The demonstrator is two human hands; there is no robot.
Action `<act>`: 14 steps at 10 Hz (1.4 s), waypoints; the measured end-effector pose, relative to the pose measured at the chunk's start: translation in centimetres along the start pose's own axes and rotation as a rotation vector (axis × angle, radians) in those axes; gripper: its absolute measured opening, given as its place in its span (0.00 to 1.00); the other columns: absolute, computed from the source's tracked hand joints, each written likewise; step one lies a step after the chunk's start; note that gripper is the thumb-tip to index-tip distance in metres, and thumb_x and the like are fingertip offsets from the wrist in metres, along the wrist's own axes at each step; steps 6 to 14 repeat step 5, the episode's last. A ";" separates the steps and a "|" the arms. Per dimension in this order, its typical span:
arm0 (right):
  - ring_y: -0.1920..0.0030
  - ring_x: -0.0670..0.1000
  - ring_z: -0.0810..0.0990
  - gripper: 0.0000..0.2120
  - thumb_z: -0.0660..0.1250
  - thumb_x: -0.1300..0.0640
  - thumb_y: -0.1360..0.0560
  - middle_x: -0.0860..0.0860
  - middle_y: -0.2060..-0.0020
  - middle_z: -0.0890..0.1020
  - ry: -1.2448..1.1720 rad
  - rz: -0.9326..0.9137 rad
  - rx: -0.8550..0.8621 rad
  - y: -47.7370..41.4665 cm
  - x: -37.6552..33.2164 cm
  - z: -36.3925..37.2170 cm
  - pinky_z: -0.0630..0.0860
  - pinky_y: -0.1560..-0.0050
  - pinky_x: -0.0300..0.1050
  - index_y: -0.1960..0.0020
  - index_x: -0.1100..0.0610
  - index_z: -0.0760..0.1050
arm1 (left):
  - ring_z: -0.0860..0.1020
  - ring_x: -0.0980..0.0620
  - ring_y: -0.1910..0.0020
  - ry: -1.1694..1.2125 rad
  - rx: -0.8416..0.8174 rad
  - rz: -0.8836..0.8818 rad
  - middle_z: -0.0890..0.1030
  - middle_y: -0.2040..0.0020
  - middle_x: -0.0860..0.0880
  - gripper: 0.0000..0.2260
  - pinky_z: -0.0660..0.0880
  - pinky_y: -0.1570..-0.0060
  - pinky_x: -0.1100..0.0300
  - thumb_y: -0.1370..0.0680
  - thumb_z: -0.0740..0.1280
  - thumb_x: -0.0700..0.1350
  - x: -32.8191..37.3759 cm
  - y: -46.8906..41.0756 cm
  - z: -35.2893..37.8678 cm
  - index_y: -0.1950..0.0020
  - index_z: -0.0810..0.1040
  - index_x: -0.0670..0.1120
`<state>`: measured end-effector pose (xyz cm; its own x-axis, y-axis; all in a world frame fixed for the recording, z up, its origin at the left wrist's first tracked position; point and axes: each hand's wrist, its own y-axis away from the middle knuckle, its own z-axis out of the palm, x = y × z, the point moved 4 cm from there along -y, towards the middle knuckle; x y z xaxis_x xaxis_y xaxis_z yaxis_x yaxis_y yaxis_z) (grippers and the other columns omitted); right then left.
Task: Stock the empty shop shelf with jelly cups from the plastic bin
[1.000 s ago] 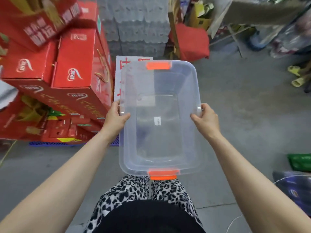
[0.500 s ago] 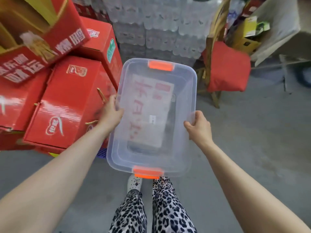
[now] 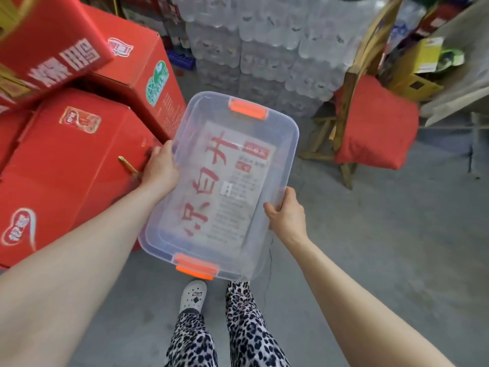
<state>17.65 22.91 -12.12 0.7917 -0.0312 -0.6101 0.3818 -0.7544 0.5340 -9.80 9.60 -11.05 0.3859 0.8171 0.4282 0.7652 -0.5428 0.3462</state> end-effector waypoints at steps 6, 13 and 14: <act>0.59 0.54 0.77 0.15 0.57 0.44 0.21 0.51 0.56 0.79 0.802 -0.236 -0.139 2.5 -4.9 -5.2 0.71 0.64 0.45 0.51 0.54 0.74 | 0.67 0.41 0.31 -0.155 -0.116 0.198 0.69 0.29 0.42 0.22 0.64 0.31 0.51 0.23 0.65 0.43 4.1 8.9 -3.5 0.28 0.70 0.44; 0.59 0.54 0.77 0.15 0.57 0.44 0.21 0.51 0.56 0.79 0.802 -0.236 -0.139 2.5 -4.9 -5.2 0.71 0.64 0.45 0.51 0.54 0.74 | 0.67 0.41 0.31 -0.155 -0.116 0.198 0.69 0.29 0.42 0.22 0.64 0.31 0.51 0.23 0.65 0.43 4.1 8.9 -3.5 0.28 0.70 0.44; 0.59 0.54 0.77 0.15 0.57 0.44 0.21 0.51 0.56 0.79 0.802 -0.236 -0.139 2.5 -4.9 -5.2 0.71 0.64 0.45 0.51 0.54 0.74 | 0.67 0.41 0.31 -0.155 -0.116 0.198 0.69 0.29 0.42 0.22 0.64 0.31 0.51 0.23 0.65 0.43 4.1 8.9 -3.5 0.28 0.70 0.44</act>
